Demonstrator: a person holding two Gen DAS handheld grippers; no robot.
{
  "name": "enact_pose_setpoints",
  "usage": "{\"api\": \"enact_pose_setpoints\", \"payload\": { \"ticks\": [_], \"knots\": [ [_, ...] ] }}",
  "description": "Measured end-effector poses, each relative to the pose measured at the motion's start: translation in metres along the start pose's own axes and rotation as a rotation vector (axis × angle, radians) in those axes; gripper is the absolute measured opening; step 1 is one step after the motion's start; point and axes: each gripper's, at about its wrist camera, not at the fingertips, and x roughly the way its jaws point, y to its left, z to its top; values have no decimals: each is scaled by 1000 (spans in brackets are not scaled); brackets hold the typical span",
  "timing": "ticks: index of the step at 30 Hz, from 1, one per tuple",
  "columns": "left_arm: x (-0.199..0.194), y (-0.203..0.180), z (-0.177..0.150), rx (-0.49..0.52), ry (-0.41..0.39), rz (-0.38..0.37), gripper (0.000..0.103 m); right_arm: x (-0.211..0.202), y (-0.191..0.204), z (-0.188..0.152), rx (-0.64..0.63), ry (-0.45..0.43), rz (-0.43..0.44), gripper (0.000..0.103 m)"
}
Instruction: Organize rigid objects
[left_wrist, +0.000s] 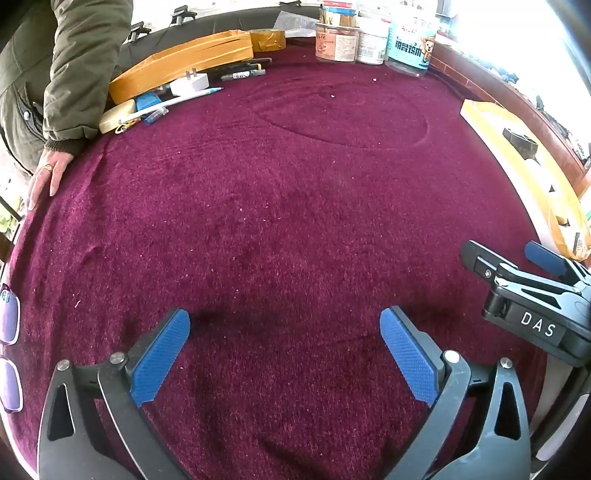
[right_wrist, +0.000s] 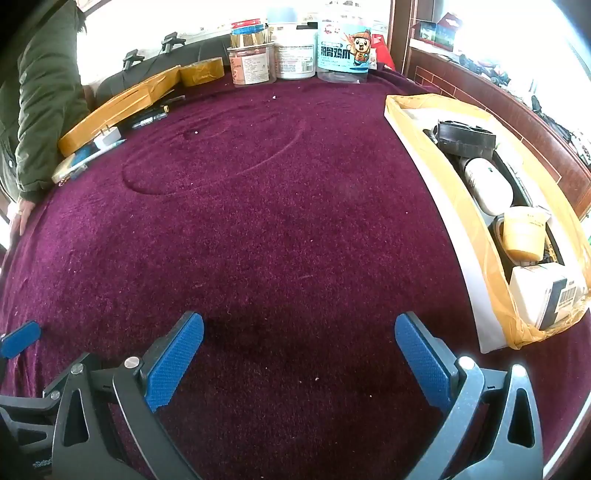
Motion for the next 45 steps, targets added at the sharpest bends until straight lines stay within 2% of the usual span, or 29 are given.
{"api": "enact_pose_setpoints", "payload": {
  "ticks": [45],
  "knots": [
    [0, 0, 0, -3, -1, 1, 103, -1, 1, 6, -1, 4, 2, 102]
  ]
}}
